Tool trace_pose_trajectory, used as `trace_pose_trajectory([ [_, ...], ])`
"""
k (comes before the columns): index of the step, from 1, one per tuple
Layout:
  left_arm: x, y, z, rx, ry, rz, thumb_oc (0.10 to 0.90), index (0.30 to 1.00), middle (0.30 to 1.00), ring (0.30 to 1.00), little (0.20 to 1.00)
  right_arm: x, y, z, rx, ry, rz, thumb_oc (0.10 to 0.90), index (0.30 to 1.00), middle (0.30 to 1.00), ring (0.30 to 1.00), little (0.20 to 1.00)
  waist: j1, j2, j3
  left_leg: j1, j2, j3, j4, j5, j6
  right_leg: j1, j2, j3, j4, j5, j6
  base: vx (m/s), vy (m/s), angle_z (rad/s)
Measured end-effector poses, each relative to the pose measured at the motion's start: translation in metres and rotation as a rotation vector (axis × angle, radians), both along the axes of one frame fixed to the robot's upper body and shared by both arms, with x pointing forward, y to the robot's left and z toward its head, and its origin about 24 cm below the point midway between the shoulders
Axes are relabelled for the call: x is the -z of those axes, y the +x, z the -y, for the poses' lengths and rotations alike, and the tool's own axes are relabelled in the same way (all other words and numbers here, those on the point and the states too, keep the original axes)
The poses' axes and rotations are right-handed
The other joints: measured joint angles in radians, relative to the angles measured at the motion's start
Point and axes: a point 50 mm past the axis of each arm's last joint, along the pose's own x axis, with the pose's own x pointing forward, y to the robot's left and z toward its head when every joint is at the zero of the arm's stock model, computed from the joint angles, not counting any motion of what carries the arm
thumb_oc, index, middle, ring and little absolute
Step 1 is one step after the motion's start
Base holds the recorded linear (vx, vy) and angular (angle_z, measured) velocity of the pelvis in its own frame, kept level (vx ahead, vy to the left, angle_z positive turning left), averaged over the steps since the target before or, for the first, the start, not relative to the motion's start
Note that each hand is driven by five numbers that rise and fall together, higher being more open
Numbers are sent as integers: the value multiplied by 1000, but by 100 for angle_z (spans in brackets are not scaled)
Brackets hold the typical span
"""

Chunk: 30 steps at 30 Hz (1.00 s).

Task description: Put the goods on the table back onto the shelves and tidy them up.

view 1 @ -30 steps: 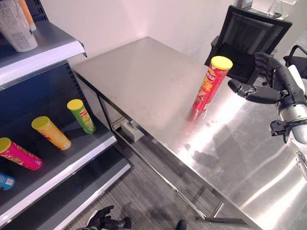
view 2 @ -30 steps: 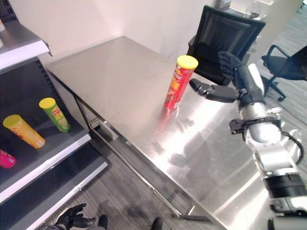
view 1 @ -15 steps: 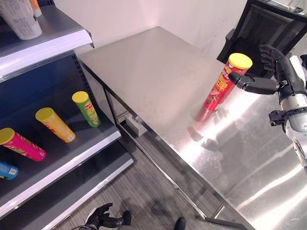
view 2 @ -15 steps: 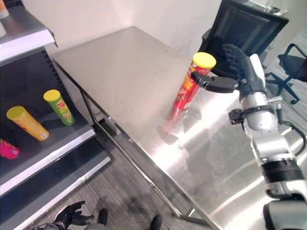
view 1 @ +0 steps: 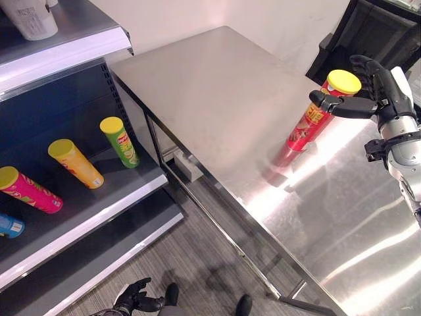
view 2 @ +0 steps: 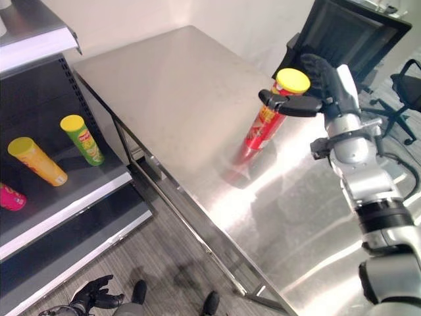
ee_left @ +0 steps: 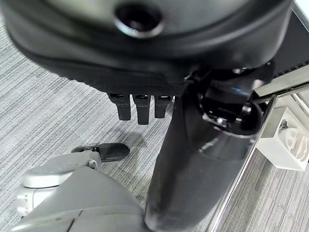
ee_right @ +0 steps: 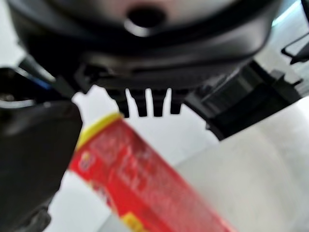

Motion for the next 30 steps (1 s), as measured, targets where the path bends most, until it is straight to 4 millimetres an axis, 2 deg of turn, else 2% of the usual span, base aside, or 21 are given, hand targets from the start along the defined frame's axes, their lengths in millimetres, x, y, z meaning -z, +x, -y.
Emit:
trace_pose_trajectory([
  [6, -1, -2, -5, -9, 26, -5, 800, 900, 900, 900, 900, -7, 5, -2, -7, -12, -4, 800, 900, 900, 900, 900, 9, -21, 14, -1, 0, -2, 0, 0, 0, 0, 0, -2, 0, 0, 0, 0, 0, 0],
  [7, -1, -2, -6, -10, 28, -8, 800, 900, 900, 900, 900, -7, 5, -2, -7, -12, -4, 742, 813, 813, 813, 813, 9, -22, 14, -1, 0, -2, 0, 0, 0, 0, 0, -2, 0, 0, 0, 0, 0, 0],
  [9, -1, -3, -6, -11, 30, -9, 800, 900, 900, 900, 900, -8, 6, -2, -4, -21, -9, 596, 594, 594, 594, 594, 8, -23, 15, -1, 0, -2, 0, 0, 0, 0, 0, -2, 0, 0, 0, 0, 0, 0],
  [10, -1, -2, -6, -10, 30, -8, 800, 900, 900, 900, 900, -9, 6, -1, -2, -24, -10, 579, 568, 568, 568, 568, 8, -23, 15, -1, 0, -2, 0, 0, 0, 0, 0, -2, 0, 0, 0, 0, 0, 0],
  [12, -1, -3, -6, -11, 30, -9, 800, 900, 900, 900, 900, -8, 6, 0, -1, -25, -16, 573, 559, 559, 559, 559, 7, -23, 15, -1, 0, -2, 0, 0, 0, 0, 0, -2, 0, 0, 0, 0, 0, 0],
  [13, -1, -2, -6, -11, 30, -8, 800, 900, 900, 900, 900, -8, 5, 3, 6, -30, -25, 510, 465, 465, 465, 465, 7, -23, 15, -1, 0, -2, 0, 0, 0, 0, 0, -2, 0, 0, 0, 0, 0, 0],
  [14, -1, -2, -6, -11, 30, -8, 800, 900, 900, 900, 900, -8, 5, 6, 13, -35, -31, 400, 300, 300, 300, 300, 7, -23, 15, -1, 0, -2, 0, 0, 0, 0, 0, -2, 0, 0, 0, 0, 0, 0],
  [19, -1, -3, -7, -11, 32, -9, 800, 900, 900, 900, 900, -10, 2, 13, 34, -64, -50, 400, 300, 300, 300, 300, 4, -24, 16, 0, 0, -2, 0, 0, 0, 0, 0, -2, 0, 0, 0, 0, 0, 0],
  [27, -1, -3, -7, -11, 33, -10, 800, 900, 900, 900, 900, -10, 2, 12, 21, -66, -64, 400, 300, 300, 300, 300, -11, -24, 16, 0, 0, -1, 0, 0, 0, 0, 0, -1, 0, 0, 0, 0, 0, 0],
  [30, -1, -2, -7, -11, 32, -7, 800, 900, 900, 900, 900, -5, -5, 15, 17, -43, -53, 400, 300, 300, 300, 300, -11, -24, 16, 1, 0, 0, 0, 0, 0, 0, 0, 0, 0, 0, 0, 0, 0, 0],
])
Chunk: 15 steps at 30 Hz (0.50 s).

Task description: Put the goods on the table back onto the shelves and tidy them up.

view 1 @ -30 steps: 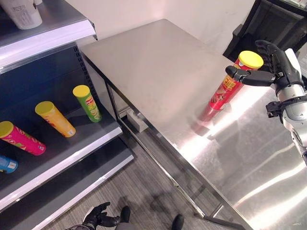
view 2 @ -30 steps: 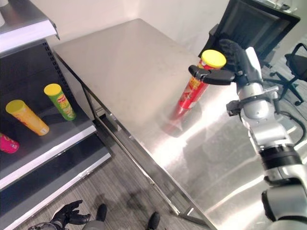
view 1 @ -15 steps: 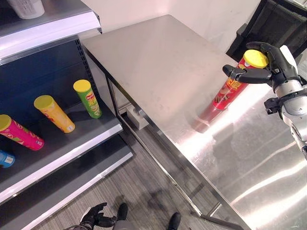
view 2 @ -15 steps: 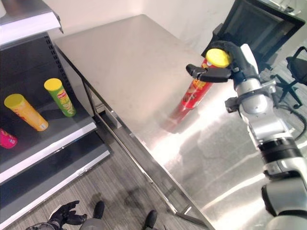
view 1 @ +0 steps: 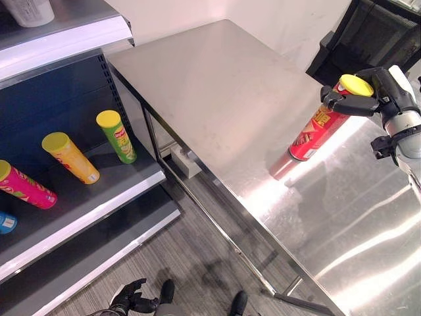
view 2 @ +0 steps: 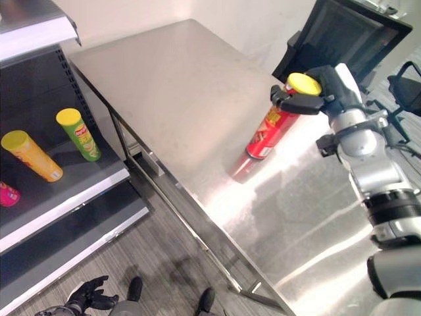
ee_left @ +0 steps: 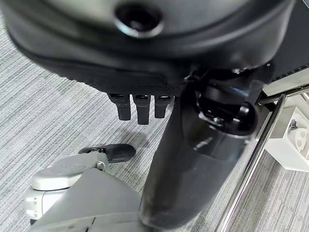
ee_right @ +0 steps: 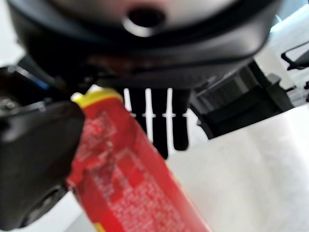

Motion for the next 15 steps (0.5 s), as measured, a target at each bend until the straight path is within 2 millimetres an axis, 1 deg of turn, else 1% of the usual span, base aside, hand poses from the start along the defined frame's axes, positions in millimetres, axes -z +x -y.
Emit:
trace_pose_trajectory([
  [2, 0, -1, 0, -2, 1, -4, 800, 900, 900, 900, 900, 2, -5, -2, -13, 8, 14, 400, 300, 300, 300, 300, -4, 3, 2, 1, -1, 2, 0, 0, 0, 0, 0, 1, 0, 0, 0, 0, 0, 0],
  [4, 0, 0, 0, -21, -5, 7, 800, 900, 900, 900, 900, 10, -18, 0, -23, 67, 54, 400, 300, 300, 300, 300, 0, 7, 5, 7, 0, 2, 0, 0, 0, 7, 0, 2, 0, 0, 0, 0, 0, 0],
  [6, 1, -2, 0, -32, -8, 2, 800, 900, 900, 900, 900, 12, -20, -8, -50, 84, 74, 400, 300, 300, 300, 300, -6, 19, 18, 22, -1, 5, 0, 0, 0, 20, -1, 2, 0, 0, 0, 3, -8, -2],
  [7, 0, -1, 0, -43, -12, 14, 800, 900, 900, 900, 900, 12, -25, -10, -60, 88, 90, 400, 300, 300, 300, 300, -7, 27, 23, 24, -1, 5, 0, 0, 0, 22, -1, 2, 0, 0, 0, 0, 0, 0],
  [9, -1, 0, 0, -49, -15, 21, 800, 900, 900, 900, 900, 9, -27, -14, -77, 89, 114, 400, 300, 300, 300, 300, -8, 38, 25, 27, 0, 7, 0, 0, 0, 24, 0, 3, 0, 0, 0, -15, -50, -1],
  [11, 0, -1, 2, -57, -23, 26, 800, 900, 900, 900, 900, 6, -34, -19, -88, 137, 180, 400, 300, 300, 300, 300, -4, 48, 26, 35, 2, 5, 0, 1, -1, 34, 1, 3, 0, -2, 1, -23, -71, 2],
  [14, 2, -3, 7, -70, -41, 21, 800, 900, 900, 900, 900, -10, -42, -32, -147, 145, 291, 400, 300, 300, 300, 300, 1, 61, 23, 37, 3, 4, 0, 4, -2, 38, 2, 3, 0, -2, 0, -51, -142, 3],
  [15, 3, -4, 8, -82, -45, 22, 800, 900, 900, 900, 900, -17, -45, -40, -176, 144, 333, 400, 300, 300, 300, 300, 3, 63, 22, 43, 5, -5, 0, 6, -4, 49, 5, -1, -1, -5, 0, -34, -124, 12],
])
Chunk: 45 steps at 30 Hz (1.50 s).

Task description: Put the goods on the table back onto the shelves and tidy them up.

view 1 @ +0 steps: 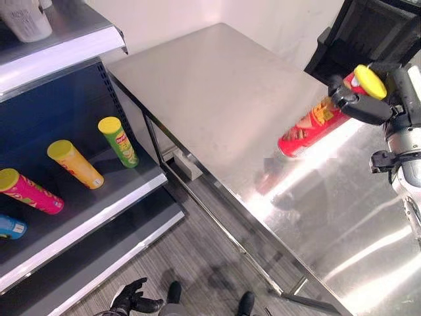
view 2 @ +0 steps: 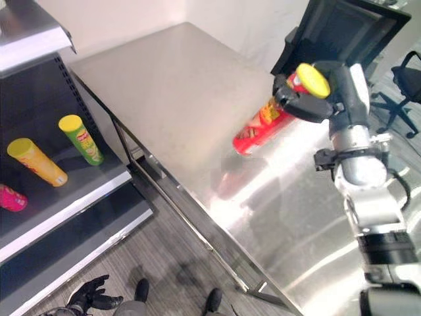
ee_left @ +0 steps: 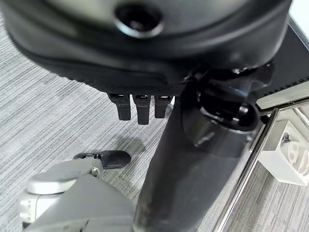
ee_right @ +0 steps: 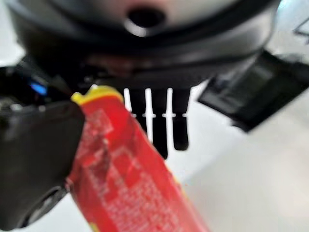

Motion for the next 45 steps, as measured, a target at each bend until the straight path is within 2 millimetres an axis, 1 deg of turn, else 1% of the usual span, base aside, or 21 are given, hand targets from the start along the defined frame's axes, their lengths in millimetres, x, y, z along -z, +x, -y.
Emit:
trace_pose_trajectory([
  [9, -1, 2, -2, 2, 3, 8, 800, 900, 900, 900, 900, -18, -11, -24, -119, -29, 134, 400, 300, 300, 300, 300, 61, 5, -5, -80, 35, -102, 70, 31, -48, 51, 55, -81, -1, -45, -15, -165, -183, 43],
  [12, -1, 2, -1, 10, 0, 2, 800, 900, 900, 900, 900, -19, -11, -26, -133, -32, 144, 400, 300, 300, 300, 300, 70, 28, -3, -166, 45, -91, 109, 83, -47, 51, 89, -141, 0, -73, -34, -346, -4, 95],
  [13, -1, 3, 0, 6, -3, 7, 800, 900, 900, 900, 900, -23, -12, -28, -141, -57, 146, 400, 300, 300, 300, 300, 77, 30, 6, -183, 46, -27, 73, 153, -77, 42, 83, -162, -6, -80, -60, -247, 51, 106],
  [14, 1, 1, 0, 4, -6, -4, 800, 900, 900, 900, 900, -24, -11, -32, -160, -79, 139, 400, 300, 300, 300, 300, 84, 34, 8, -177, 55, 23, 54, 140, -80, 39, 77, -173, -6, -70, -93, -130, 55, 51],
  [16, 5, -16, -5, -15, 4, -65, 800, 900, 900, 900, 900, -19, -10, -41, -201, -90, 117, 400, 300, 300, 300, 300, 105, 19, 15, -150, 51, 86, 141, 43, 25, 39, 51, -175, -6, -57, -108, -158, 105, 8],
  [18, 9, -35, -11, -40, 13, -129, 800, 900, 900, 900, 900, -19, -14, -48, -241, -113, 120, 400, 300, 300, 300, 300, 57, -21, 38, -102, 82, 140, 257, -37, -41, 57, -7, -215, 2, -29, -92, -127, 203, 44],
  [21, 13, -59, -11, -13, 35, -204, 800, 900, 900, 900, 900, -16, -15, -47, -239, -118, 108, 400, 300, 300, 300, 300, -14, 17, 23, 33, 196, 188, 242, -12, -93, 104, -29, -251, 5, -10, -50, -137, 286, 55],
  [23, 13, -62, -11, -4, 37, -221, 800, 900, 900, 900, 900, -11, -19, -45, -245, -105, 97, 400, 300, 300, 300, 300, -57, 35, 16, 80, 148, 189, 135, -40, -148, 114, -97, -276, 18, 27, -8, -177, 440, 71],
  [28, -4, -1, -13, 74, 65, -28, 800, 900, 900, 900, 900, 30, -11, -61, -309, -98, -52, 400, 300, 300, 300, 300, -20, 33, -4, 82, -39, 182, 19, -41, -2, 21, -309, -263, 176, 156, 24, -264, 460, 55],
  [31, -16, 25, -18, 147, 111, 41, 800, 900, 900, 900, 900, 53, -9, -74, -314, -139, -133, 400, 300, 300, 300, 300, -27, -5, -9, -112, -116, 152, 273, -122, 97, 6, -376, -175, 176, 293, -62, -286, 324, 62],
  [32, -15, 26, -13, 160, 99, 46, 800, 900, 900, 900, 900, 50, -12, -76, -324, -190, -129, 400, 300, 300, 300, 300, -34, 30, -25, -106, -131, 142, 131, -55, 159, -21, -362, -86, 193, 304, -34, -132, 182, 57],
  [33, -14, 18, -29, 116, 138, -4, 800, 900, 900, 900, 900, 59, -14, -88, -379, -241, -159, 400, 300, 300, 300, 300, -34, 32, -9, -4, -113, 125, -2, 37, 145, -69, -117, 81, 251, -55, 71, -158, 207, 35],
  [34, -11, 12, -26, 116, 129, -16, 800, 900, 900, 900, 900, 56, -14, -87, -372, -242, -146, 400, 300, 300, 300, 300, -30, 27, -9, 10, -127, 124, -3, 34, 148, -53, -82, 25, 210, -65, 55, -139, 117, 26],
  [35, -9, 6, -20, 101, 108, -18, 800, 900, 900, 900, 900, 53, -13, -87, -361, -257, -129, 400, 300, 300, 300, 300, -36, 33, -1, 4, -132, 90, 9, 35, 147, -42, -54, 38, 233, -120, 96, -92, 41, 78],
  [36, -7, 7, -10, 61, 69, 19, 800, 900, 900, 900, 900, 59, -16, -91, -353, -345, -157, 400, 300, 300, 300, 300, -44, 46, 1, -21, -81, -8, 43, 52, 116, -2, 177, 229, 244, -248, -67, -30, -55, 130],
  [37, -4, 4, -4, 45, 47, 16, 800, 900, 900, 900, 900, 57, -24, -107, -432, -454, -145, 400, 300, 300, 300, 300, -25, 2, -5, -48, -127, -41, 40, 65, 85, 50, 223, 250, 74, -168, -201, -87, 13, 121],
  [38, 7, -9, 11, 34, -8, -35, 800, 900, 900, 900, 900, 61, -25, -128, -520, -433, -125, 400, 300, 300, 300, 300, 19, -10, -2, -73, -125, -26, 42, 36, 61, 44, 222, 244, 27, -115, -215, -152, 141, 71],
  [40, 7, -10, 10, 45, 4, -53, 800, 900, 900, 900, 900, 63, -31, -135, -566, -445, -122, 400, 300, 300, 300, 300, 3, -30, 20, -150, -113, 3, 152, -1, 13, 33, 202, 147, 7, -96, -222, -114, 219, 132],
  [41, 6, -4, 7, 73, 21, -56, 800, 900, 900, 900, 900, 64, -30, -130, -547, -476, -132, 400, 300, 300, 300, 300, -36, -24, 30, -209, -73, 54, 242, -16, -15, 25, 198, 79, 7, -99, -218, -5, 192, 186],
  [42, 3, -1, 4, 83, 38, -49, 800, 900, 900, 900, 900, 67, -27, -128, -523, -497, -147, 400, 300, 300, 300, 300, -8, -22, 33, -216, -15, 89, 229, -18, -18, 18, 195, 87, 7, -99, -218, -12, 255, 122],
  [45, 5, -12, -5, 64, 63, -87, 800, 900, 900, 900, 900, 68, -21, -125, -487, -504, -154, 400, 300, 300, 300, 300, 18, -15, 40, -167, 111, 34, 168, -11, -55, 15, 180, 95, 8, -93, -200, 6, 316, 6],
])
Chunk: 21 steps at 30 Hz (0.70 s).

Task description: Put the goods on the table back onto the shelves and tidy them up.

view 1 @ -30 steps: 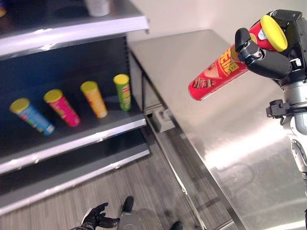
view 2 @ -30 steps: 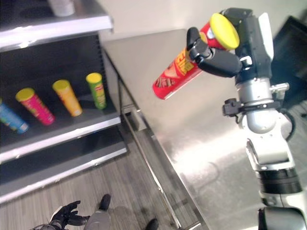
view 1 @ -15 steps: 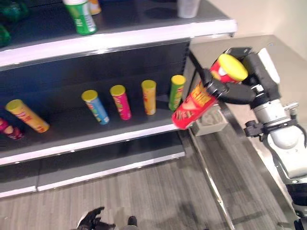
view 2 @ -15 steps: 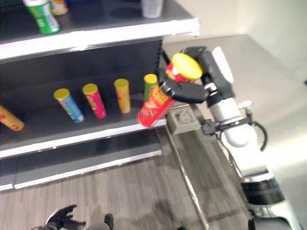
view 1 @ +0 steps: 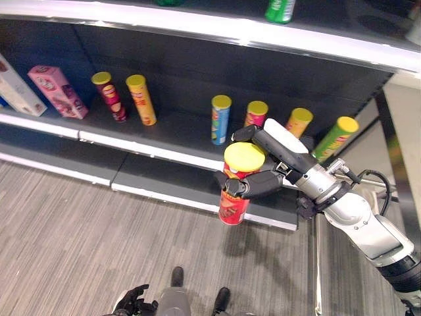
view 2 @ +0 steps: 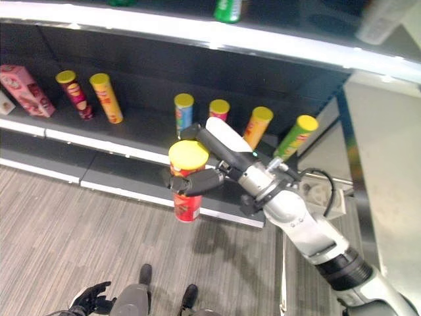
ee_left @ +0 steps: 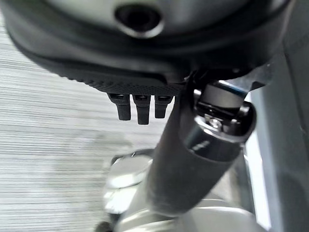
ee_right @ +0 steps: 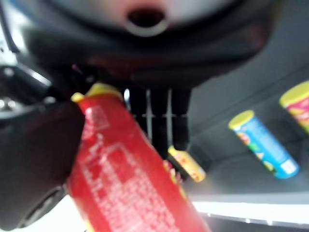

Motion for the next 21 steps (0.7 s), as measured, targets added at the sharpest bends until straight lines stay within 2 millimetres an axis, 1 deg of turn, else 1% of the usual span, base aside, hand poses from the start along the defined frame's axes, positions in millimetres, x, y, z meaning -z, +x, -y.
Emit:
trace_pose_trajectory([
  [1, 0, 0, 0, 0, 0, 0, 800, 900, 900, 900, 900, 0, 0, 0, 0, 0, 0, 400, 300, 300, 300, 300, 0, 0, 0, 0, 0, 0, 0, 0, 0, 0, 0, 0, 0, 0, 0, 33, 224, -16],
  [2, -2, 0, -7, -9, 30, -2, 800, 900, 900, 900, 900, -1, 5, 1, 17, 6, 5, 400, 300, 300, 300, 300, -7, 10, 8, 23, 101, -26, -25, 16, -26, 0, -11, 14, 9, 2, 24, 97, 461, -23],
  [3, -3, -1, -10, -9, 37, -4, 800, 900, 900, 900, 900, -1, 6, 2, 27, 8, 6, 400, 300, 300, 300, 300, -12, 21, 14, 32, 129, -32, -42, 24, -38, -1, -19, 17, 19, -1, 34, 120, 470, -17],
  [4, -3, 2, -9, -1, 37, 0, 800, 900, 900, 900, 900, 0, 4, 9, 48, 15, 9, 400, 300, 300, 300, 300, -32, 36, 17, 37, 156, -35, -60, 25, -43, 4, -36, 16, 23, 4, 64, 162, 621, -3],
  [5, -2, 4, -6, 12, 33, 1, 800, 900, 900, 900, 900, 3, 1, 19, 85, 38, 6, 400, 300, 300, 300, 300, -30, 60, 15, 39, 164, -27, -63, 26, -45, 9, -53, 9, 28, 3, 88, 132, 480, 9],
  [6, -1, 0, -5, 8, 26, -7, 800, 900, 900, 900, 900, 4, 3, 22, 110, 44, -7, 400, 300, 300, 300, 300, -56, 73, 8, 49, 168, 8, -97, 32, -53, 15, -69, -6, 28, 1, 108, 123, 486, 20],
  [7, 2, -2, 0, 8, 10, -17, 800, 900, 900, 900, 900, 3, 4, 27, 147, 34, -1, 400, 300, 300, 300, 300, -94, 101, -4, 65, 138, 35, -161, 41, -66, 22, -109, -17, 25, 9, 151, 120, 478, 17],
  [8, 3, 1, 6, 16, -5, -7, 800, 900, 900, 900, 900, 1, 2, 34, 179, 17, 21, 400, 300, 300, 300, 300, -97, 126, -17, 77, 87, 35, -174, 45, -62, 22, -152, -19, 18, 20, 179, 109, 439, 17],
  [9, 3, 5, 13, 31, -21, 4, 800, 900, 900, 900, 900, -1, 2, 40, 208, 4, 34, 400, 300, 300, 300, 300, -110, 154, -35, 78, 34, 24, -173, 77, -30, 29, -200, -24, 16, 29, 222, 86, 420, 8],
  [10, -1, 13, 9, 44, -3, 27, 800, 900, 900, 900, 900, 6, 1, 39, 228, 38, 21, 400, 300, 300, 300, 300, -113, 108, -35, 88, -54, 37, -169, 92, 1, 35, -283, -26, 24, 39, 226, 52, 416, 16],
  [11, -5, 21, 5, 65, 12, 51, 800, 900, 900, 900, 900, 9, -1, 35, 222, 48, 17, 400, 300, 300, 300, 300, -112, 83, -34, 95, -119, 54, -168, 88, 35, 20, -352, -38, 60, 47, 215, 24, 358, 6],
  [12, -8, 27, 3, 75, 22, 68, 800, 900, 900, 900, 900, 10, -2, 30, 207, 62, 20, 400, 300, 300, 300, 300, -110, 74, -33, 100, -158, 67, -168, 81, 61, 0, -395, -42, 92, 65, 194, 11, 345, -11],
  [13, -12, 31, -1, 78, 33, 84, 800, 900, 900, 900, 900, 10, -4, 22, 182, 82, 30, 400, 300, 300, 300, 300, -102, 73, -32, 105, -188, 94, -168, 83, 87, -30, -431, -54, 128, 100, 179, 3, 274, -38],
  [14, -16, 35, -8, 74, 52, 101, 800, 900, 900, 900, 900, 11, -5, 14, 153, 98, 35, 400, 300, 300, 300, 300, -86, 74, -31, 111, -205, 113, -167, 72, 111, -73, -449, -73, 173, 130, 165, 22, 266, -43],
  [15, -21, 38, -17, 52, 74, 122, 800, 900, 900, 900, 900, 13, -8, 10, 135, 101, 33, 400, 300, 300, 300, 300, -79, 79, -29, 113, -214, 117, -167, 63, 132, -111, -444, -69, 236, 114, 183, 25, 195, -24],
  [16, -24, 41, -22, 41, 95, 131, 800, 900, 900, 900, 900, 14, -9, 10, 132, 94, 33, 400, 300, 300, 300, 300, -82, 91, -22, 117, -212, 107, -167, 58, 147, -128, -410, -45, 278, 57, 210, 40, 162, 1],
  [17, -26, 42, -26, 21, 109, 137, 800, 900, 900, 900, 900, 14, -9, 10, 137, 88, 33, 400, 300, 300, 300, 300, -81, 103, -14, 125, -205, 107, -167, 54, 157, -142, -367, -10, 292, 17, 229, 28, 91, 10],
  [18, -26, 41, -30, 10, 118, 133, 800, 900, 900, 900, 900, 13, -8, 11, 143, 85, 36, 400, 300, 300, 300, 300, -82, 108, -12, 134, -207, 107, -167, 53, 160, -147, -335, -8, 279, 9, 240, 20, 46, 0],
  [20, -23, 35, -31, 3, 125, 106, 800, 900, 900, 900, 900, 9, -6, 9, 143, 84, 58, 400, 300, 300, 300, 300, -83, 106, -11, 151, -215, 111, -168, 45, 170, -163, -278, -11, 194, 13, 242, 24, -19, -2],
  [21, -23, 35, -30, 3, 127, 107, 800, 900, 900, 900, 900, 5, -5, 8, 141, 88, 73, 400, 300, 300, 300, 300, -83, 105, -10, 145, -215, 111, -167, 45, 170, -187, -261, -9, 169, 16, 239, 79, -49, -2],
])
